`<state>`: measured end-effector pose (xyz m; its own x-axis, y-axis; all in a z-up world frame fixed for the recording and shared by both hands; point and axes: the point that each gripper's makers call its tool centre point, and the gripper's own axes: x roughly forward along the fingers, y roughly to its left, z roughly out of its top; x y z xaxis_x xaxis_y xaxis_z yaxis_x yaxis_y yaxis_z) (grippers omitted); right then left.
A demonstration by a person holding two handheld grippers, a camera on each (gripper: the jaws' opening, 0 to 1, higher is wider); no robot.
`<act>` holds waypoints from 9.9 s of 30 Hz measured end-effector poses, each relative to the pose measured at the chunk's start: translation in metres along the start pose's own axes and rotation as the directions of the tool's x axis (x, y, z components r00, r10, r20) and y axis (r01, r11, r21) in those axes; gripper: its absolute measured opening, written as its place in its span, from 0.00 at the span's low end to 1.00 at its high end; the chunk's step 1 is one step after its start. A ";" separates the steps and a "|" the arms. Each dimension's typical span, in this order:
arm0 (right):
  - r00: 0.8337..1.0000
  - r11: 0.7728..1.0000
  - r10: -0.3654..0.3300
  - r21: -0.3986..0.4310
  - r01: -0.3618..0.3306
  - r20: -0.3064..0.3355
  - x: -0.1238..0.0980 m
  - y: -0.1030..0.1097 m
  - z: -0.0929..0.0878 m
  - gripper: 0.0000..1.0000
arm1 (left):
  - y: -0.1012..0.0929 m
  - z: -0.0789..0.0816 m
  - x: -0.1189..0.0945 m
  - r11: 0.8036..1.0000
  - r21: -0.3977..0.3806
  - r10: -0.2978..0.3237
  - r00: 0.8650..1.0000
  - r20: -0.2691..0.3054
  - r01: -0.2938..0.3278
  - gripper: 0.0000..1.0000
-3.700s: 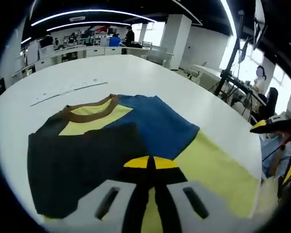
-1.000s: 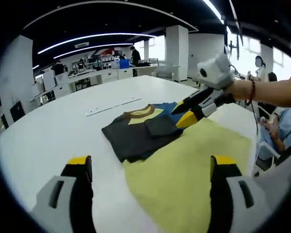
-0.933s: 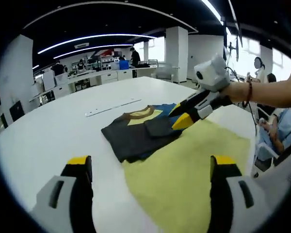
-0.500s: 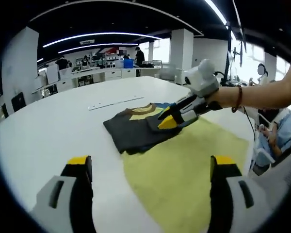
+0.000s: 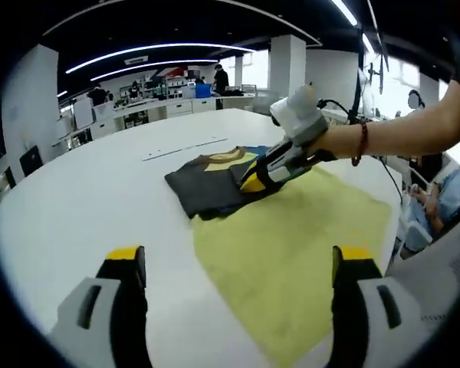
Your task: Fold the garment on the visible template until the final outline fits inside the template.
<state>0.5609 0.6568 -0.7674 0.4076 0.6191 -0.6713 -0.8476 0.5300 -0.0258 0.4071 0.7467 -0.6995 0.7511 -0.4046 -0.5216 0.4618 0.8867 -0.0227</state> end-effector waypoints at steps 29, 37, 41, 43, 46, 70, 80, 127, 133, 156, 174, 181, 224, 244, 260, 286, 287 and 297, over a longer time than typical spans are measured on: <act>0.990 0.969 -0.116 0.228 0.096 0.075 -0.056 -0.032 -0.008 0.00 | 0.001 -0.002 -0.007 1.000 0.021 0.017 1.000 -0.008 -0.017 0.99; 0.978 0.948 -0.192 0.273 0.163 0.083 -0.083 -0.047 -0.027 0.00 | -0.004 0.003 -0.007 0.999 0.032 0.012 1.000 0.000 -0.012 0.99; 0.969 0.930 -0.236 0.307 0.204 0.071 -0.096 -0.056 -0.041 0.00 | -0.006 0.004 -0.007 0.999 0.030 0.013 1.000 0.003 -0.013 0.99; 0.963 0.918 -0.262 0.325 0.228 0.064 -0.102 -0.060 -0.048 0.00 | -0.007 0.005 -0.007 0.999 0.031 0.012 1.000 0.005 -0.012 0.99; 0.953 0.894 -0.297 0.367 0.256 0.059 -0.111 -0.063 -0.056 0.00 | -0.009 0.004 -0.007 0.999 0.042 0.008 1.000 0.001 -0.008 0.99; 0.945 0.821 -0.326 0.487 0.299 -0.031 -0.145 -0.052 -0.101 0.55 | -0.017 0.000 -0.006 0.999 0.011 -0.039 0.999 -0.011 0.039 0.99; 0.995 0.906 -0.087 0.419 0.057 0.052 -0.155 -0.011 -0.090 0.92 | -0.027 0.003 -0.006 0.993 0.021 -0.120 0.993 -0.018 0.120 0.99; 0.966 0.983 0.162 -0.049 -0.175 -0.200 -0.208 0.068 -0.194 0.75 | -0.064 -0.086 -0.012 0.906 0.237 -0.274 0.914 -0.299 0.349 0.69; 0.965 0.982 0.154 -0.079 -0.174 -0.212 -0.208 0.064 -0.197 0.70 | -0.059 -0.094 -0.013 0.894 0.266 -0.264 0.903 -0.340 0.361 0.62; 0.961 0.970 0.153 -0.149 -0.190 -0.230 -0.210 0.055 -0.200 0.43 | -0.047 -0.089 -0.008 0.892 0.261 -0.274 0.899 -0.341 0.370 0.32; 0.967 0.980 0.120 -0.131 -0.152 -0.226 -0.210 0.046 -0.198 0.04 | -0.055 -0.092 -0.007 0.892 0.229 -0.289 0.881 -0.373 0.390 0.01; 0.969 0.982 0.110 -0.125 -0.139 -0.220 -0.214 0.045 -0.197 0.01 | -0.056 -0.090 -0.010 0.898 0.220 -0.285 0.883 -0.372 0.382 0.00; 0.926 0.961 0.272 0.018 -0.277 -0.262 -0.272 0.115 -0.217 0.00 | -0.101 -0.112 -0.085 0.892 0.037 -0.390 0.807 -0.444 0.451 0.00; 0.973 0.984 0.144 -0.081 -0.161 -0.180 -0.276 0.073 -0.166 0.00 | -0.078 -0.054 -0.078 0.932 0.134 -0.270 0.893 -0.359 0.336 0.00; 0.992 0.991 0.026 -0.128 -0.042 -0.126 -0.274 0.037 -0.123 0.00 | -0.044 0.006 -0.056 0.960 0.223 -0.125 0.974 -0.189 0.167 0.00; 0.985 0.974 -0.175 -0.145 0.172 -0.005 -0.266 -0.028 -0.064 0.00 | 0.005 0.093 -0.018 0.977 0.211 0.034 0.999 0.034 -0.040 0.00; 0.983 0.972 -0.185 -0.145 0.183 0.001 -0.266 -0.031 -0.061 0.00 | 0.007 0.097 -0.017 0.977 0.208 0.036 0.998 0.044 -0.044 0.00; 0.978 0.974 -0.210 -0.081 0.211 0.021 -0.251 -0.055 -0.044 0.00 | 0.025 0.111 0.003 0.977 0.191 0.082 0.994 0.073 -0.095 0.00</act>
<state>0.4902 0.4465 -0.6302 0.5832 0.5065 -0.6351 -0.7674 0.5998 -0.2264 0.4734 0.7430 -0.6076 0.8191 -0.3455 -0.4580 0.4701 0.8618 0.1905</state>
